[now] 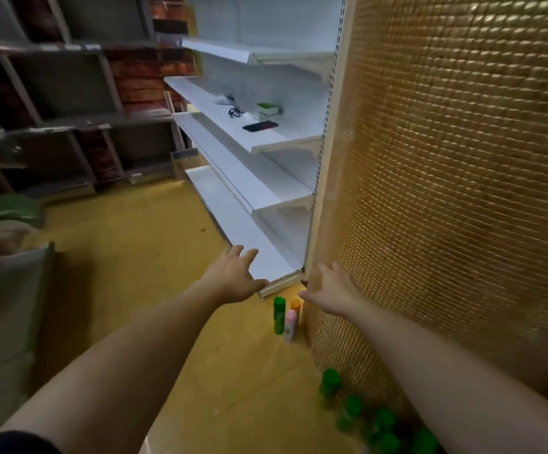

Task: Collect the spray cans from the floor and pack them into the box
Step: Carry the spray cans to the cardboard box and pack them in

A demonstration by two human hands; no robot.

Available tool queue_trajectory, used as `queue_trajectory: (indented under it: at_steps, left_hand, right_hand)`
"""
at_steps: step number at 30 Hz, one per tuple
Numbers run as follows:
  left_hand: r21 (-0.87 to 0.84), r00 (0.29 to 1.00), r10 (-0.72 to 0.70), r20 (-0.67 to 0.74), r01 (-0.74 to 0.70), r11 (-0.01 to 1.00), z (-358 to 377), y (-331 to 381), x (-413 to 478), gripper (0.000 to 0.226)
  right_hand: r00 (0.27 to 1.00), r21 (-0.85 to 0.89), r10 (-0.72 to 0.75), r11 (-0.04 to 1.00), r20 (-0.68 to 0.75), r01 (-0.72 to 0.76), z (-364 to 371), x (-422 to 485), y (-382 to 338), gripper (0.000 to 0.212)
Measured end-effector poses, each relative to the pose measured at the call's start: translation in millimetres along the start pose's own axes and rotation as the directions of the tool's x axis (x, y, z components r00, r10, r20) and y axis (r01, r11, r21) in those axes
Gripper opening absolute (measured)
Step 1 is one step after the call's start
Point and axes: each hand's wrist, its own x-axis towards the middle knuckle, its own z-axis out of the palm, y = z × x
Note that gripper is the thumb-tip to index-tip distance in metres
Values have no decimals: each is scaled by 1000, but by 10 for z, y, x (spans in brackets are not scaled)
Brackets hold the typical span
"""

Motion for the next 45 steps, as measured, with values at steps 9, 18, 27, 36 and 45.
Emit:
queue_trajectory:
  at_steps: [9, 18, 27, 36, 45]
  left_hand:
    - [-58, 993, -11, 118, 18, 998, 557, -470, 1608, 83]
    - [-83, 927, -134, 351, 174, 981, 1660, -1052, 3452, 89]
    - [-175, 876, -87, 474, 190, 966, 3288, -1432, 4380, 101]
    - [-262, 892, -89, 444, 224, 939, 5010, -1749, 4918, 124]
    - [-457, 943, 61, 328, 101, 884, 6169, -1648, 5462, 120]
  right_hand:
    - [990, 43, 94, 994, 104, -99, 598, 1829, 159, 89]
    - [919, 92, 238, 956, 314, -279, 1726, 3571, 825, 76]
    - [805, 67, 417, 871, 422, -487, 3185, 4488, 1344, 101]
    - [750, 213, 558, 733, 355, -646, 4734, 5005, 1918, 92]
    - [794, 384, 575, 699, 198, -603, 5884, 5342, 2406, 83]
